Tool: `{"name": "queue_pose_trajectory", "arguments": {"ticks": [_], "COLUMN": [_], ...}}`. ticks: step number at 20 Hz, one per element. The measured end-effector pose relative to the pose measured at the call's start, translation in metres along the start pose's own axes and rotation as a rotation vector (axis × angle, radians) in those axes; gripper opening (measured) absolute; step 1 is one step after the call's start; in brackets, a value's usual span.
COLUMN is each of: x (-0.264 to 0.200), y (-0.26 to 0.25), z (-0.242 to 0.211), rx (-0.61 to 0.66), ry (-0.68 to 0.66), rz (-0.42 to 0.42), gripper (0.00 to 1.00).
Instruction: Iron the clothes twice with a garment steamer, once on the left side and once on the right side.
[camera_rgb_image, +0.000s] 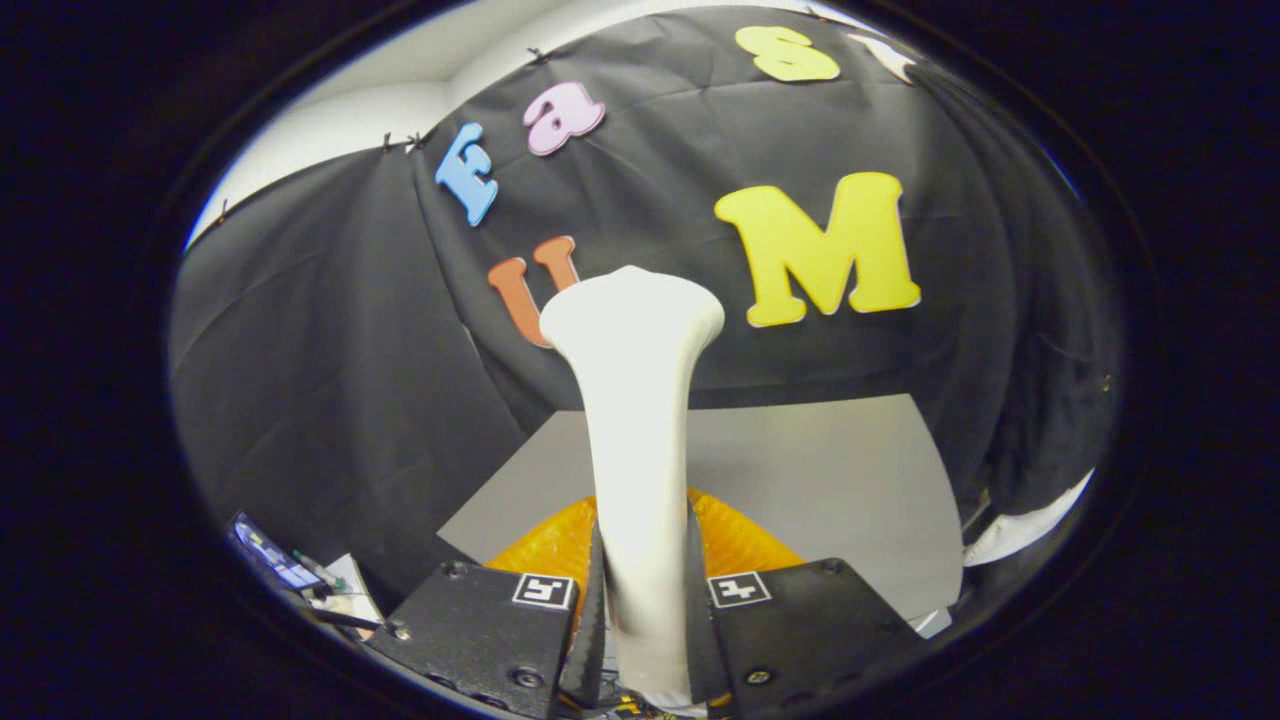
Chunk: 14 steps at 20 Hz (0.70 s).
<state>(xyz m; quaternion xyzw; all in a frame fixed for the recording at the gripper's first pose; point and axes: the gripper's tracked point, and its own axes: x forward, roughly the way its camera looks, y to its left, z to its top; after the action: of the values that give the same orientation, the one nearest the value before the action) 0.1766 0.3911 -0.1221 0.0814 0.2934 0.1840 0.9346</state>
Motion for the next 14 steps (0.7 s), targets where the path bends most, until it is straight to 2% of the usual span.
{"name": "queue_pose_trajectory", "arguments": {"ticks": [3, 7, 10, 14], "x": [-0.041, -0.097, -0.135, -0.177], "y": [-0.021, -0.072, -0.105, -0.14], "z": [-0.004, -0.006, 0.019, 0.061], "rx": [0.023, 0.062, 0.07, 0.048], "ry": [-0.042, -0.11, -0.197, -0.336], "rz": [-0.048, -0.17, -0.255, -0.308], "gripper": [0.36, 0.36, 0.36, 0.36]}}
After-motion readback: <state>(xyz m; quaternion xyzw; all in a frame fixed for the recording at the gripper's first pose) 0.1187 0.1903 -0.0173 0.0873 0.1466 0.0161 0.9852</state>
